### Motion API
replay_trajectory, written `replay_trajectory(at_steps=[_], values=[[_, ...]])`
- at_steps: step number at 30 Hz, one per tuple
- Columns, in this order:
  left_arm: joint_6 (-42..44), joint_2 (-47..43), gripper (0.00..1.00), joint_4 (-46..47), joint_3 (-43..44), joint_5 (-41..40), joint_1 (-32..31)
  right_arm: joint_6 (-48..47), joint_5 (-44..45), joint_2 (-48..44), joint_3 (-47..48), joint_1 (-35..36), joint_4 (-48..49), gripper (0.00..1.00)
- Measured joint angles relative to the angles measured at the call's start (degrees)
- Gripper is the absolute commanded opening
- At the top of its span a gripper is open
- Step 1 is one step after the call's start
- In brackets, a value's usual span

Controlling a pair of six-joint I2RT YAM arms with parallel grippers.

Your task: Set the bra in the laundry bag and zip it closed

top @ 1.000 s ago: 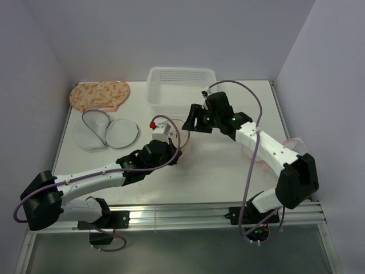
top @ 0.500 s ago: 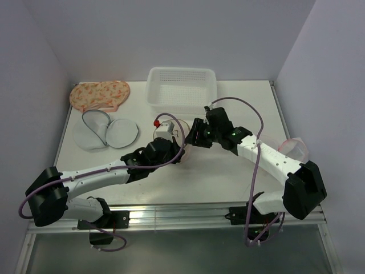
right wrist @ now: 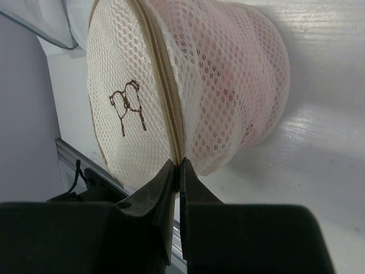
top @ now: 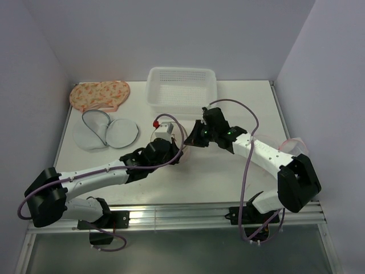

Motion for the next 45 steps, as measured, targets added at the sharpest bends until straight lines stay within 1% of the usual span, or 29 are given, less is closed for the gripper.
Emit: replay_trajectory(at_steps=[6, 13, 24, 25, 26, 27, 28, 29, 30, 31, 32, 33, 35, 36, 37, 38, 42, 45], values=[[-0.57, -4.46, 0.00, -0.83, -3.32, -0.35, 0.39, -0.48, -0.22, 0.02, 0.00, -1.42, 0.02, 0.00], [-2.05, -8.09, 0.00, -1.46, -6.27, -0.44, 1.11, -1.03, -1.57, 0.02, 0.00, -1.92, 0.00, 0.00], [-3.13, -9.01, 0.00, -1.49, -7.13, -0.42, 1.77, -1.22, -2.16, 0.02, 0.04, -1.92, -0.04, 0.00], [-3.21, -9.09, 0.08, -1.55, -7.13, -0.42, 1.81, -1.22, -2.23, 0.02, 0.07, -1.92, -0.04, 0.02], [-3.23, -9.20, 0.16, -1.60, -7.13, -0.42, 1.84, -1.22, -2.27, 0.02, 0.09, -1.92, -0.02, 0.04], [-3.17, -9.33, 0.23, -1.62, -7.13, -0.42, 1.86, -1.22, -2.36, 0.02, 0.11, -1.92, -0.02, 0.14], [-2.99, -9.53, 0.36, -2.01, -7.13, -0.46, 1.88, -1.42, -2.03, 0.02, 0.13, -1.95, -0.02, 0.21], [-2.56, -9.92, 0.42, -2.84, -7.17, -0.46, 1.95, -1.62, -1.46, 0.02, 0.13, -2.16, -0.09, 0.29], [-2.27, -10.34, 0.46, -3.28, -7.30, -0.44, 2.01, -1.68, -1.14, 0.02, 0.13, -2.54, -0.13, 0.45], [-1.92, -10.91, 0.53, -3.78, -7.37, -0.44, 2.08, -1.75, -0.76, 0.02, 0.13, -2.86, -0.13, 0.52], [-1.60, -11.52, 0.55, -4.13, -7.37, -0.44, 2.12, -2.19, -0.39, -0.04, 0.13, -3.08, -0.15, 0.57], [-1.33, -12.20, 0.57, -4.33, -7.37, -0.44, 2.14, -2.49, -0.07, -0.20, 0.13, -3.28, -0.17, 0.64], [-0.70, -13.53, 0.62, -4.76, -7.34, -0.42, 2.14, -2.75, 0.11, -0.83, 0.13, -3.52, -0.48, 0.72], [-0.42, -14.12, 0.62, -5.01, -7.30, -0.44, 2.14, -2.84, 0.09, -1.40, 0.13, -3.54, -0.70, 0.87], [-0.13, -14.69, 0.62, -5.44, -7.19, -0.42, 2.14, -2.84, 0.09, -2.01, 0.15, -3.54, -0.87, 0.94], [0.11, -15.28, 0.63, -5.92, -6.91, -0.46, 2.14, -3.23, 0.02, -3.30, 0.28, -3.54, -1.25, 0.97], [0.66, -17.16, 0.64, -8.28, -4.37, -1.40, 2.14, -3.67, 0.20, -8.24, 0.35, -3.54, -1.95, 1.00], [0.55, -18.43, 0.67, -10.16, -2.03, -3.32, 2.49, -4.44, 1.01, -14.45, 0.35, -3.54, -2.16, 1.00]])
